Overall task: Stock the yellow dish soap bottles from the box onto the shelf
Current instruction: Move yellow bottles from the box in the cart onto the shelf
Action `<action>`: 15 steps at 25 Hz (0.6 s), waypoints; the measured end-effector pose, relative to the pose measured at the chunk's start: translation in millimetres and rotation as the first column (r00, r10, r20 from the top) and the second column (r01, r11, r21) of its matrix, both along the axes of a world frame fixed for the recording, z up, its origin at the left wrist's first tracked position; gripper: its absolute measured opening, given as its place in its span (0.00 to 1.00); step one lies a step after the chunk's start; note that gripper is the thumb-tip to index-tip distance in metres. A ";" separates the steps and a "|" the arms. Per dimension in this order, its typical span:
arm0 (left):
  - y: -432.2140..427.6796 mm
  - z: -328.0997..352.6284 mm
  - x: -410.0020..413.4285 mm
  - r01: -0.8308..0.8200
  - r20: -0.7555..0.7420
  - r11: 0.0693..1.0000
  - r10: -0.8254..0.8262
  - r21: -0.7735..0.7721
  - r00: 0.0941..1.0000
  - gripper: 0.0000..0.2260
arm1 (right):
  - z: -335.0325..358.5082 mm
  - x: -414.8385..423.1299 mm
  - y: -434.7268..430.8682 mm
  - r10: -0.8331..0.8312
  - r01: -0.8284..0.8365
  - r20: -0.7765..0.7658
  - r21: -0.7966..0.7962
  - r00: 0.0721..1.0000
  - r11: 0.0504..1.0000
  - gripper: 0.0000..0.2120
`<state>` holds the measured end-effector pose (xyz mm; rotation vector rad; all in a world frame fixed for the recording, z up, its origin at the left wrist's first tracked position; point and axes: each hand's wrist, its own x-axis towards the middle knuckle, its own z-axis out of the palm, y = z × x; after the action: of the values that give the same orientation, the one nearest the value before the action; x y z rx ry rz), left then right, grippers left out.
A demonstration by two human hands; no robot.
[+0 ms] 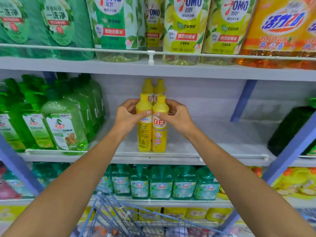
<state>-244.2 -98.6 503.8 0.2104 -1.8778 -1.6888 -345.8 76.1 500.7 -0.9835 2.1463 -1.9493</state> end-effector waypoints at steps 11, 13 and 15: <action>-2.2 -65.3 10.1 0.052 0.096 0.998 -0.048 -0.034 0.994 0.27 | -53.3 24.5 -6.2 -0.137 0.151 0.120 -0.111 0.983 0.982 0.22; -11.9 -62.0 11.1 0.153 0.133 0.988 -0.153 0.004 0.979 0.28 | -49.2 21.6 -0.8 -0.090 0.103 0.130 -0.098 0.987 0.990 0.19; -14.6 -60.9 14.7 0.182 0.127 0.983 -0.183 0.018 0.975 0.27 | -49.6 23.0 2.5 -0.082 0.094 0.118 -0.102 0.990 0.990 0.19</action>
<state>-229.6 -113.3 442.9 0.1554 -2.0399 -1.8423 -322.8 78.6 451.1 -0.7831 2.0769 -2.1257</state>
